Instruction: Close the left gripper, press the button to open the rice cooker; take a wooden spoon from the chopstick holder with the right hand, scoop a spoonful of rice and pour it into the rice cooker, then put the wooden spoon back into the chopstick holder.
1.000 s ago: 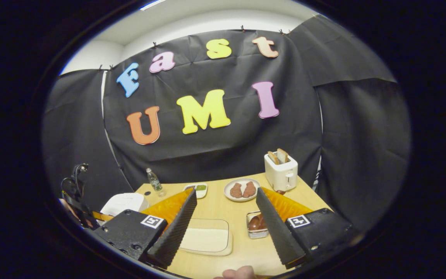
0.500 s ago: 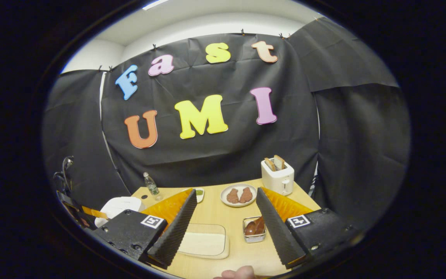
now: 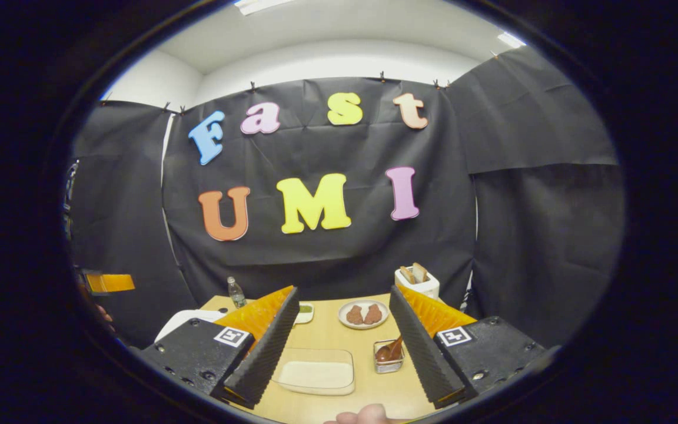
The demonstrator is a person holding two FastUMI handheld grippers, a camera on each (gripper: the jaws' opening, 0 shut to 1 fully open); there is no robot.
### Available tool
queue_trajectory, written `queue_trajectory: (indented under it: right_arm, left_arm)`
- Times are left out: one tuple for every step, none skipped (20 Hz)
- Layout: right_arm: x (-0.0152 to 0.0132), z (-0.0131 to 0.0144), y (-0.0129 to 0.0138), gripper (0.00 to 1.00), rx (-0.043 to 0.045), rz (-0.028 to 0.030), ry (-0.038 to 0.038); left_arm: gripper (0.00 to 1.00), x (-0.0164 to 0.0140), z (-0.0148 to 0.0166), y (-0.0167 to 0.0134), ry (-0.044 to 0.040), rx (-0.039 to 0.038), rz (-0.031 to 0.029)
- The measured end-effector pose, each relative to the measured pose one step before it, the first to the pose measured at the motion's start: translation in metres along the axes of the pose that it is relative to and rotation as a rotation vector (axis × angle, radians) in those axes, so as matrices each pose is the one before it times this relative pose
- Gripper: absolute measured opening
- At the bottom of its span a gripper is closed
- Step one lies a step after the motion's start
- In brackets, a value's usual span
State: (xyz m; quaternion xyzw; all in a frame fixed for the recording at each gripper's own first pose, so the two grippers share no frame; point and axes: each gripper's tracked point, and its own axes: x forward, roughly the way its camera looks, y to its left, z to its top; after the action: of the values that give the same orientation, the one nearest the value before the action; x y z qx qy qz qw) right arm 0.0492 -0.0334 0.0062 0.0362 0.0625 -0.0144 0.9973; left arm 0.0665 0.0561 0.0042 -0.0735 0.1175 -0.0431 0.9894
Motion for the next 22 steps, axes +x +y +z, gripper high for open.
queue_trajectory:
  right_arm:
    - [-0.00804, 0.00651, 0.00205, 0.96, -0.00368, 0.00092, -0.01275]
    - [-0.00694, 0.00851, -0.00165, 1.0, -0.00623, -0.00315, -0.016]
    - [-0.00767, 0.00815, -0.00178, 1.0, -0.00452, -0.00287, -0.01364]
    - [-0.00784, 0.00765, -0.0025, 0.96, 0.00185, -0.0074, -0.02048]
    - [-0.00799, 0.00826, -0.00138, 0.96, 0.00379, 0.00006, -0.02016]
    - [-0.00656, 0.00434, -0.0006, 1.0, -0.00417, 0.00368, -0.0171]
    - [-0.00683, 0.00183, -0.00084, 1.0, -0.00927, 0.01029, -0.01506]
    - [-0.00575, -0.00333, -0.00192, 0.96, -0.01418, 0.00888, -0.00399]
    - [-0.00777, -0.00241, -0.00196, 0.96, -0.0068, 0.01407, 0.0013]
    - [-0.00646, -0.00467, 0.0001, 0.96, 0.00053, 0.01501, 0.00747]
    - [-0.0073, -0.00185, -0.00122, 0.96, 0.00046, 0.01356, -0.00325]
    - [-0.00655, -0.00268, -0.00487, 0.96, -0.00202, 0.00429, 0.00192]
    - [-0.00729, -0.00461, -0.0039, 1.0, -0.0015, 0.0073, 0.00373]
    - [-0.00588, -0.00521, -0.00244, 0.96, 0.00242, 0.00787, 0.00598]
    - [-0.00677, -0.00404, -0.00148, 0.96, 0.00592, 0.01116, 0.00408]
    - [-0.00512, -0.0033, -0.00056, 1.0, 0.00504, 0.00928, -0.00022]
    - [-0.00521, -0.00332, -0.0013, 1.0, 0.00011, 0.00551, 0.00673]
    - [-0.00561, -0.0046, -0.0016, 0.96, -0.00608, 0.00115, 0.0075]
    - [-0.0059, -0.00183, -0.00319, 0.96, -0.00367, -0.00643, 0.00145]
    - [-0.00438, 0.00102, -0.00036, 1.0, 0.00035, -0.00442, -0.00434]
    - [-0.00352, 0.00085, 0.00106, 1.0, 0.00278, -0.0029, -0.00615]
    - [-0.00281, -0.00119, 0.00219, 1.0, -0.00266, -0.00304, 0.00474]
  left_arm:
    - [0.94, -0.0079, 0.00803, -0.0091, -0.0293, 0.00391, -0.0134]
    - [0.94, -0.00867, 0.0047, -0.00928, -0.02241, 0.0013, -0.00935]
    - [0.94, -0.00823, 0.00329, -0.00729, -0.02003, 0.00316, -0.00172]
    - [0.94, -0.0072, 0.00506, -0.00751, -0.02331, 0.00297, -0.00311]
    - [0.94, -0.00903, 0.00313, -0.00873, -0.02258, 0.00526, -0.00171]
    - [0.94, -0.00657, 0.00068, -0.00659, -0.02207, 0.00111, 0.00874]
    - [0.94, -0.00764, 0.00195, -0.00622, -0.02325, -0.00054, 0.01238]
    - [0.94, -0.0096, 0.00398, -0.00644, -0.0199, 0.00347, 0.01253]
    - [0.94, -0.00874, 0.00122, -0.00576, -0.01711, 0.00801, 0.01471]
    - [0.94, -0.01099, -0.00054, -0.00695, -0.01182, 0.00757, 0.01032]
    - [0.94, -0.01033, 0.00047, -0.00805, -0.01683, 0.00914, 0.00627]
    - [0.94, -0.00837, 0.00089, -0.00706, -0.01444, 0.00849, 0.00813]
    - [0.94, -0.00925, -0.00133, -0.00656, -0.00688, 0.00968, 0.00502]
    - [0.94, -0.01072, -0.0017, -0.00673, -0.00412, 0.01287, 0.00565]
    - [0.94, -0.00771, -0.00169, -0.00526, -0.00927, 0.01881, 0.00258]
    - [0.94, -0.00881, 0.00181, -0.00512, -0.01265, 0.02344, 0.00286]
    - [0.94, -0.00606, -0.00207, -0.00624, -0.00099, 0.00842, -0.00153]
    - [0.94, -0.00447, -0.00299, -0.0082, 0.00551, -0.00043, -0.00628]
    - [0.94, -0.00473, -0.00305, -0.00556, 0.00553, 0.00141, -0.00612]
    - [0.94, -0.00307, 0.00015, -0.00429, -0.00423, 0.00528, -0.01155]
    - [0.94, -0.00084, 0.00145, -0.00254, -0.00313, 0.01159, -0.01164]
    - [0.94, -0.00086, -0.00022, -0.00009, 0.00506, 0.00641, -0.00748]
